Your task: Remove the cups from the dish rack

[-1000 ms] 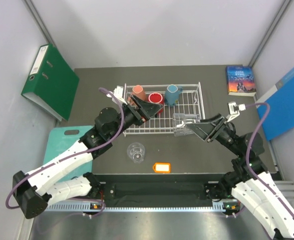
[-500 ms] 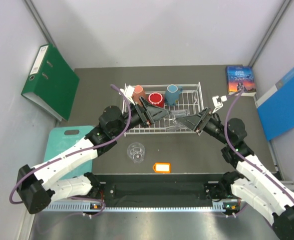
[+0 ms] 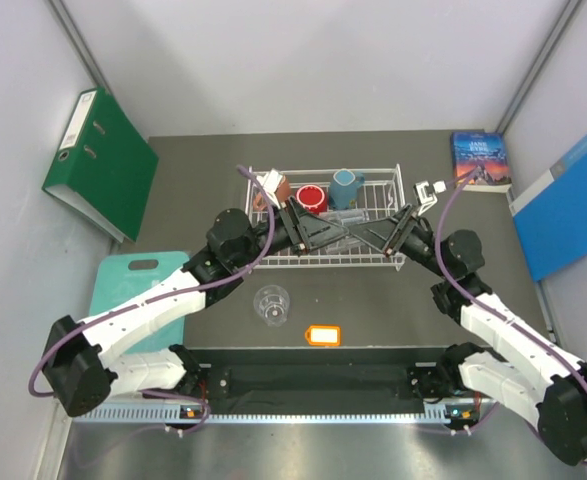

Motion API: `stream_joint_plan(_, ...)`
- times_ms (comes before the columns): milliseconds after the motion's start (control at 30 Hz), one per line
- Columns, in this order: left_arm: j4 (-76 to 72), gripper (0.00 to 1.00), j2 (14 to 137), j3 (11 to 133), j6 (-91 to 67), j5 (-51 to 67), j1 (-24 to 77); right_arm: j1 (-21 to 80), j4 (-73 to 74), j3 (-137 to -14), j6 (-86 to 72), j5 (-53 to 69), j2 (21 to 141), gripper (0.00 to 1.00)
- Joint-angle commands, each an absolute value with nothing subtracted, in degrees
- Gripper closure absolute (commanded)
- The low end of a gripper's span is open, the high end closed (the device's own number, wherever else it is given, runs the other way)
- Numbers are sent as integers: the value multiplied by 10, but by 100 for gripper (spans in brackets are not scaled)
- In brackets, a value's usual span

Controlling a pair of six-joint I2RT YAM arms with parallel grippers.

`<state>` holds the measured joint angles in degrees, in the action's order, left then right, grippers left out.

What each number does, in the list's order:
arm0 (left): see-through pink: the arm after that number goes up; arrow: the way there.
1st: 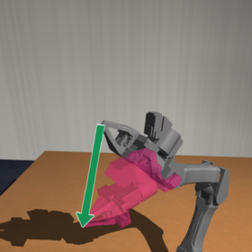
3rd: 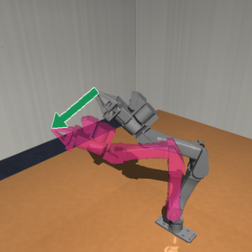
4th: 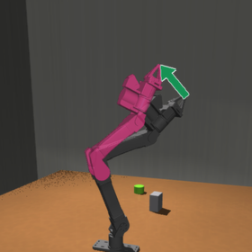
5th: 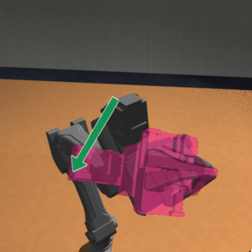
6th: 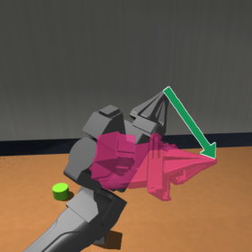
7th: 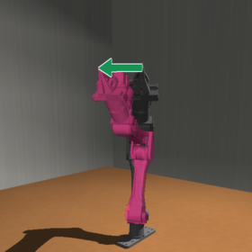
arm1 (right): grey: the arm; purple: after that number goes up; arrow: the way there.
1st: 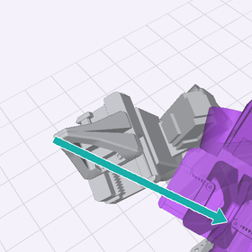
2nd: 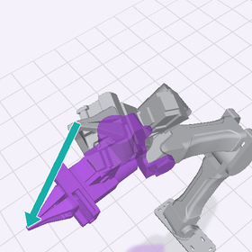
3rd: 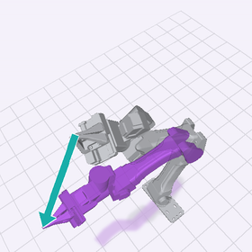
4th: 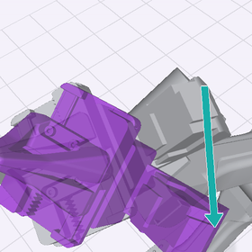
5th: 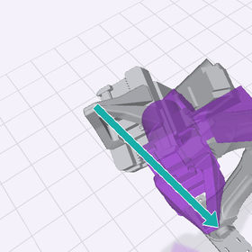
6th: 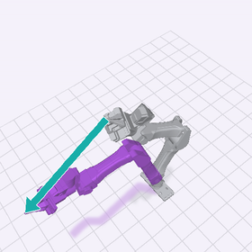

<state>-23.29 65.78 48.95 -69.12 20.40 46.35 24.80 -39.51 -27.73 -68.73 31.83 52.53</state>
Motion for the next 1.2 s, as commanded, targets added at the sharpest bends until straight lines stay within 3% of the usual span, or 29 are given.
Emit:
stream_joint_plan(0, -305, 66, 672, 490, -702, 236, 469, 241, -495, -285, -715, 333, 519, 100)
stream_joint_plan(133, -302, 75, 672, 485, -702, 229, 469, 241, -494, -292, -711, 342, 519, 100)
stream_joint_plan(233, -288, 100, 664, 481, -697, 210, 469, 241, -486, -300, -702, 352, 516, 100)
stream_joint_plan(267, -280, 100, 658, 481, -695, 205, 470, 241, -476, -304, -695, 354, 515, 100)
stream_joint_plan(333, -261, 100, 650, 479, -686, 186, 469, 241, -416, -325, -665, 363, 504, 75)
stream_joint_plan(367, -249, 100, 643, 483, -681, 180, 469, 240, -394, -334, -651, 365, 498, 51)
stream_joint_plan(433, -200, 100, 636, 498, -652, 153, 469, 241, -305, -361, -606, 360, 478, 27)
stream_joint_plan(467, -146, 100, 633, 517, -642, 142, 469, 240, -275, -372, -587, 353, 470, 9)
stream_joint_plan(500, -120, 100, 633, 527, -629, 130, 469, 241, -238, -384, -569, 339, 457, 2)
stream_joint_plan(867, 148, 100, 649, 642, -543, 20, 468, 241, 93, -489, -419, 109, 382, 1)
stream_joint_plan(1167, 521, 100, 714, 796, -497, -158, 490, 242, 321, -562, -310, -54, 386, 1)
